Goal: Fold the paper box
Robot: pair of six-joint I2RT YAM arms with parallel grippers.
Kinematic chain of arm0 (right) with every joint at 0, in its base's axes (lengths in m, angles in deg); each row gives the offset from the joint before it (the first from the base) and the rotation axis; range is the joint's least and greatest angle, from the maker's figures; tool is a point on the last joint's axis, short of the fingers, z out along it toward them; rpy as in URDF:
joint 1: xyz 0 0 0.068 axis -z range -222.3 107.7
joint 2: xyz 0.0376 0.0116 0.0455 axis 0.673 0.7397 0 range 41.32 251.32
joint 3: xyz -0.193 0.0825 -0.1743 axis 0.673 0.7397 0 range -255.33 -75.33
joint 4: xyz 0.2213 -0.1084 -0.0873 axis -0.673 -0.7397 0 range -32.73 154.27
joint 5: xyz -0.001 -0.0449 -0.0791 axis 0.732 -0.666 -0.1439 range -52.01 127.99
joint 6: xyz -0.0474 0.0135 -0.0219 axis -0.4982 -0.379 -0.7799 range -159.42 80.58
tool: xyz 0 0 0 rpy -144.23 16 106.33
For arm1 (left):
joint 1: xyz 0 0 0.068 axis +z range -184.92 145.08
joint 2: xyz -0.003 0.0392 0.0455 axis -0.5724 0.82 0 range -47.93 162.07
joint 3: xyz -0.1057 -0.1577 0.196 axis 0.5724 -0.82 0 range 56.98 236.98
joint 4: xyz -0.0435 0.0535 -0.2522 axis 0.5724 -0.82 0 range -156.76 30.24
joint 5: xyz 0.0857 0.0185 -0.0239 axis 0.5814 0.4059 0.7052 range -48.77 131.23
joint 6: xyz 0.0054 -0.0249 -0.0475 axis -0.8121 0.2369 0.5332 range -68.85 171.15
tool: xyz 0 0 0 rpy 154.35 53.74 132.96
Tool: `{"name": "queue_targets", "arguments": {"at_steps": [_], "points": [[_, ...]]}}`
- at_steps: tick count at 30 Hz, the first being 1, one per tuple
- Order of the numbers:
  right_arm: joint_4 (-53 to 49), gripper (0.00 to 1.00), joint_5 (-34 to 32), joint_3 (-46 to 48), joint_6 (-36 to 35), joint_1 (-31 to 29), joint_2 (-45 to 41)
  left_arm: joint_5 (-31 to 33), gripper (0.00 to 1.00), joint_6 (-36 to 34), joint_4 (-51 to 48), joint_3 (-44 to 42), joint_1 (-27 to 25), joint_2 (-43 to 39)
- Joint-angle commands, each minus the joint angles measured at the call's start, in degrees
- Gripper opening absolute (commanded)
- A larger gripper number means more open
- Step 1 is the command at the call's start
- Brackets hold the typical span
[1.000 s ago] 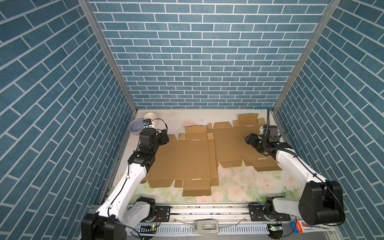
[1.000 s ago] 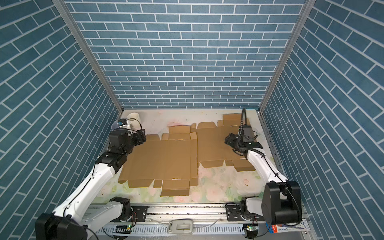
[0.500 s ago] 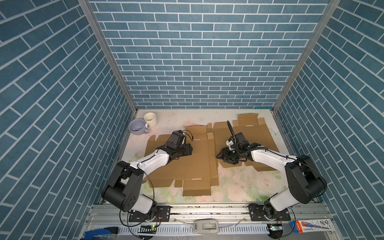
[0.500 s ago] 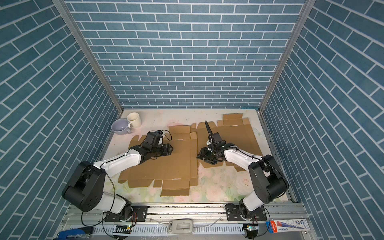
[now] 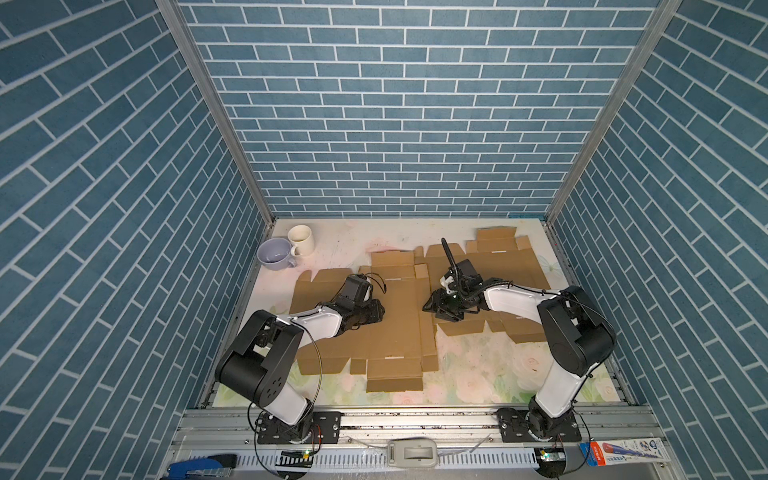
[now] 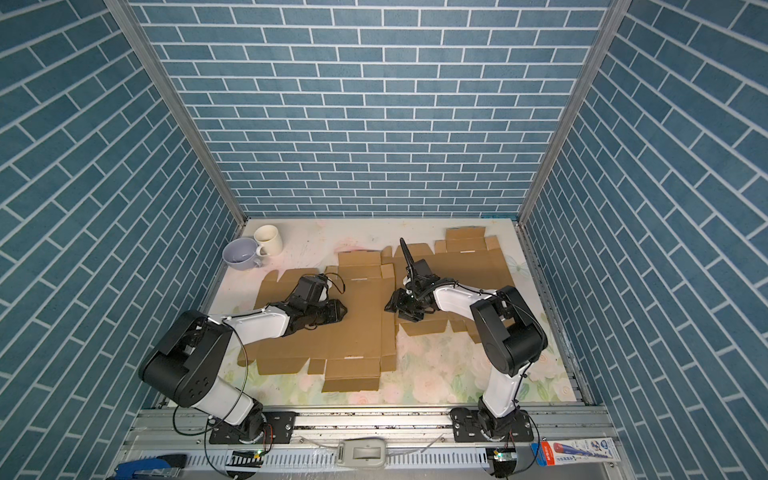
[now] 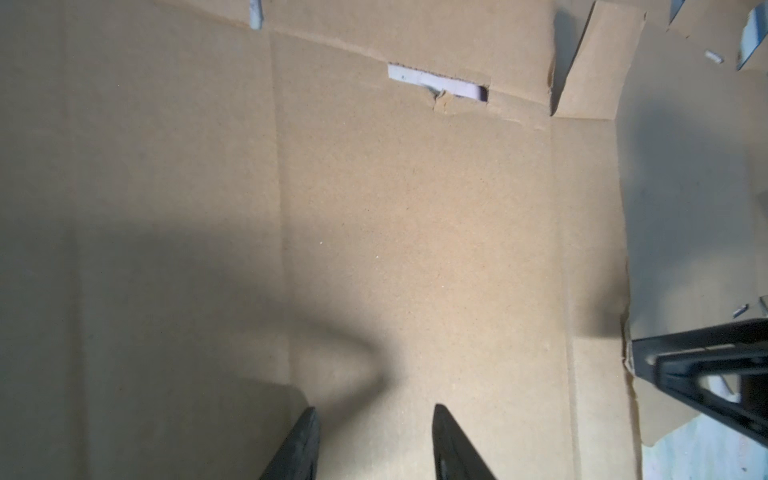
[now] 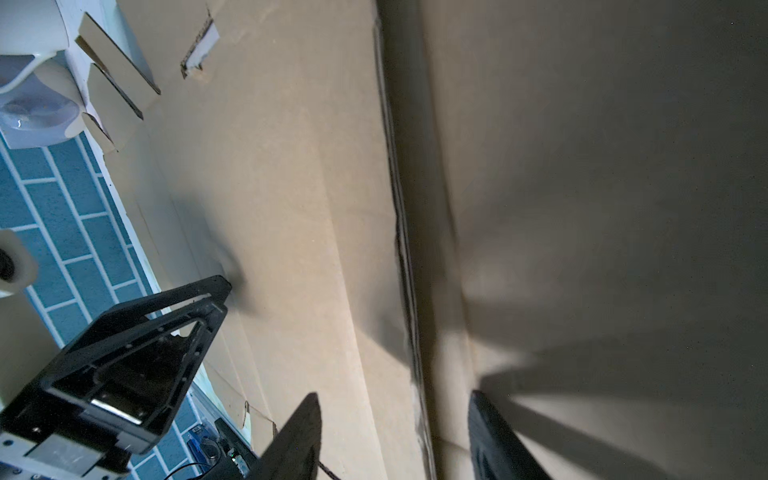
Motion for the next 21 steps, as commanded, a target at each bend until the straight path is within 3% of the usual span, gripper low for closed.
{"name": "queue_targets", "arguments": {"at_steps": [1,13,21], "points": [[1.8,0.54,2.1,-3.9,0.2,-0.4,0.7,-1.6,0.44,1.2,0.7,-3.1,-0.3,2.3],[4.5,0.44,3.9,-4.7,2.1,-0.7,-1.1,-3.3,0.40,3.6,3.4,-4.3,-1.3,2.4],[4.6,0.31,1.7,-5.1,2.3,-1.2,-1.8,-2.4,0.39,4.7,5.1,-4.8,-2.1,2.0]]}}
